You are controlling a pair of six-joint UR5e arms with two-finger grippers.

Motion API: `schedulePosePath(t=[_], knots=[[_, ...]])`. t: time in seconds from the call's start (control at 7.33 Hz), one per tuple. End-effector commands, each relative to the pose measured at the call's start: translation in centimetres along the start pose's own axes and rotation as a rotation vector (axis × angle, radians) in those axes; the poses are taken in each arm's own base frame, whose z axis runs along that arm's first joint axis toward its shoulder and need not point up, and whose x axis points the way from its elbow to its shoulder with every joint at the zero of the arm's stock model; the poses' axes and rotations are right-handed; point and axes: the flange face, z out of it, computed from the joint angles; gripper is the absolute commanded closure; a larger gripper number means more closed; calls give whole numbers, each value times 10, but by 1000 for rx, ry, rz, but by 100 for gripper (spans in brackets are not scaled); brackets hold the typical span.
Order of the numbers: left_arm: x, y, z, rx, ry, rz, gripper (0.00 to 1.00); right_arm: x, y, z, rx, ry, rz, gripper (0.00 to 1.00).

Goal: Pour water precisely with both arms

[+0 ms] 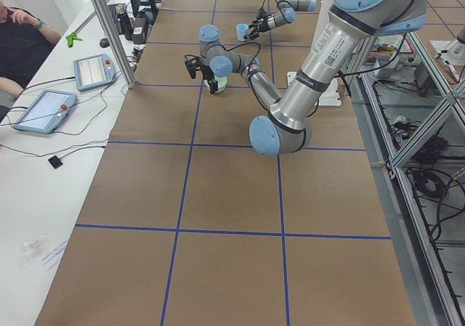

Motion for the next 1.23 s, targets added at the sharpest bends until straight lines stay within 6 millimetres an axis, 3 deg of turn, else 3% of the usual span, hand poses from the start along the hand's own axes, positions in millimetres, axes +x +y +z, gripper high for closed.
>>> schedulePosePath(t=[0.0,0.27,0.41,0.55,0.68,0.82,1.09], knots=[[0,0,0,-2,0,-1,0,10,-3,12,8,-8,-10,1],[0,0,0,0,0,-1,0,14,-10,18,12,8,-10,1],[-1,0,1,0,-2,-2,0,15,-14,21,-1,12,1,16],[-1,0,1,0,-2,-2,0,15,-20,21,1,-6,31,78],[-1,0,1,0,-2,-2,0,7,-32,23,-1,-33,33,100],[-1,0,0,-2,0,-4,0,-1,-54,31,-12,-55,23,100],[1,1,-2,-2,5,-2,0,9,-105,47,-53,-55,38,100]])
